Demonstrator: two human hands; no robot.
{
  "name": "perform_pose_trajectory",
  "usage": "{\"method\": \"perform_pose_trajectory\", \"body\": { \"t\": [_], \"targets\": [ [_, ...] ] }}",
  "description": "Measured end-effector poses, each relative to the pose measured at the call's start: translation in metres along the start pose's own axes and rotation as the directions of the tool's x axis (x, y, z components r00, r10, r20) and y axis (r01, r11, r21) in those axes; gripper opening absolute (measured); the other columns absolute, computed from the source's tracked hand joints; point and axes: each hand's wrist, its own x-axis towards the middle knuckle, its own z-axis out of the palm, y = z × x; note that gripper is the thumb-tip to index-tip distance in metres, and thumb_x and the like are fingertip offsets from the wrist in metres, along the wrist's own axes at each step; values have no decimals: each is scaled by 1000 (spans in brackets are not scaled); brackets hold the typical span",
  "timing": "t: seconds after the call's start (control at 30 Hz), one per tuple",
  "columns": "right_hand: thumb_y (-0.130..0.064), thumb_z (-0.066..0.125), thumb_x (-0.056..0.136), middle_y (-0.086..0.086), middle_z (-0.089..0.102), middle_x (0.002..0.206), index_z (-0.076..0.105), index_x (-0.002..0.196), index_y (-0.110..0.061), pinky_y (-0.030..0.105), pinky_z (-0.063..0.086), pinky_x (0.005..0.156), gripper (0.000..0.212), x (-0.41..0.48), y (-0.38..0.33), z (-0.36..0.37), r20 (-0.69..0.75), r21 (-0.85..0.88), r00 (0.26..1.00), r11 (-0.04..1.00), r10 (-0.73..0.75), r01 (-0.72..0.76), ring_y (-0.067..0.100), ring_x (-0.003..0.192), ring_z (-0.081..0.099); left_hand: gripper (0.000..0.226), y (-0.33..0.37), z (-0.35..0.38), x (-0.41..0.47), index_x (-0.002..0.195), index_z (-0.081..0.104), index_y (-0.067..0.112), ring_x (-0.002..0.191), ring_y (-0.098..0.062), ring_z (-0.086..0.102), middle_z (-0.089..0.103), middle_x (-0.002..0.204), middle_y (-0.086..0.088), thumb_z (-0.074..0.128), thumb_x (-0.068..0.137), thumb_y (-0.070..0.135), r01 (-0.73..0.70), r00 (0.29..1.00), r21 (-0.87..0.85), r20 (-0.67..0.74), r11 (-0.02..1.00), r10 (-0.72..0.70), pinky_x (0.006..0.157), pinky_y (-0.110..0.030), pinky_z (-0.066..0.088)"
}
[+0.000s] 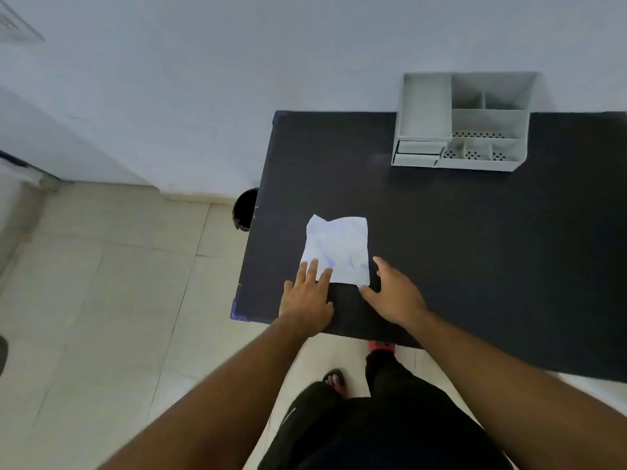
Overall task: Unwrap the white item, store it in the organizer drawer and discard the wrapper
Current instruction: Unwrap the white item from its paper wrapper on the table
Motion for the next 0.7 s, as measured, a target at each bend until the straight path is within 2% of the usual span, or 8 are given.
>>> {"method": "perform_pose_trajectory", "body": {
  "t": [0.13, 0.23, 0.3, 0.37, 0.43, 0.53, 0.63, 0.7],
  "targets": [
    [-40, 65, 92, 3, 61, 140, 24, 158, -23, 43, 49, 103, 79, 27, 0, -1, 100, 162, 992, 983, 72, -88, 26, 126, 59, 72, 5, 2, 18, 161, 9, 29, 158, -32, -3, -4, 172, -5, 50, 103, 41, 48, 999, -12, 24, 999, -47, 122, -58, 16],
    [-38, 66, 91, -3, 72, 110, 28, 156, -21, 42, 53, 95, 78, 48, -2, 1, 100, 236, 983, 956, 155, -174, 23, 113, 65, 71, 7, 2, 30, 161, 8, 28, 158, -32, -2, -5, 172, -6, 49, 104, 38, 38, 999, -3, 12, 999, -38, 122, -57, 17],
    [-36, 68, 90, -7, 70, 95, 38, 151, -21, 37, 53, 84, 70, 56, -4, 3, 75, 264, 980, 944, 184, -198, 20, 103, 67, 69, 5, 4, 37, 161, 10, 28, 158, -33, 0, -3, 172, -7, 48, 105, 37, 36, 999, 18, -24, 999, -35, 122, -57, 18],
    [-35, 71, 87, -5, 71, 96, 50, 141, -22, 33, 52, 74, 59, 63, -7, 8, 69, 319, 977, 923, 202, -213, 18, 95, 68, 68, 1, 4, 43, 161, 11, 27, 157, -35, -1, -3, 172, -8, 49, 105, 37, 28, 999, 38, -34, 999, -27, 122, -57, 18],
    [-35, 73, 86, -1, 71, 104, 59, 131, -22, 35, 55, 78, 49, 68, -12, 15, 79, 412, 965, 874, 249, -259, 19, 94, 68, 70, -7, 6, 50, 161, 11, 27, 157, -36, -3, -5, 171, -10, 50, 105, 36, 9, 999, 43, -44, 999, -7, 122, -57, 18],
    [-34, 73, 86, 1, 70, 103, 66, 114, -23, 37, 56, 79, 31, 72, -20, 20, 116, 535, 933, 770, 340, -348, 20, 90, 65, 71, -18, 3, 60, 161, 11, 25, 157, -37, -4, -6, 171, -11, 52, 104, 35, -32, 998, 42, -44, 999, 34, 121, -57, 21],
    [-31, 72, 89, 3, 71, 99, 65, 109, -18, 31, 50, 66, 25, 73, -28, 23, 102, 638, 922, 686, 374, -349, 16, 80, 62, 67, -27, -3, 63, 160, 18, 23, 157, -34, 2, 5, 171, -10, 51, 104, 35, -103, 993, -4, -59, 995, 102, 120, -57, 22],
    [-29, 69, 92, 4, 73, 98, 65, 109, -16, 30, 48, 60, 22, 73, -37, 19, 117, 731, 913, 589, 391, -345, 16, 75, 63, 61, -34, -9, 61, 159, 25, 22, 157, -29, 10, 17, 169, -6, 48, 104, 34, -170, 982, -86, -101, 982, 161, 120, -55, 23]
  ]
}}
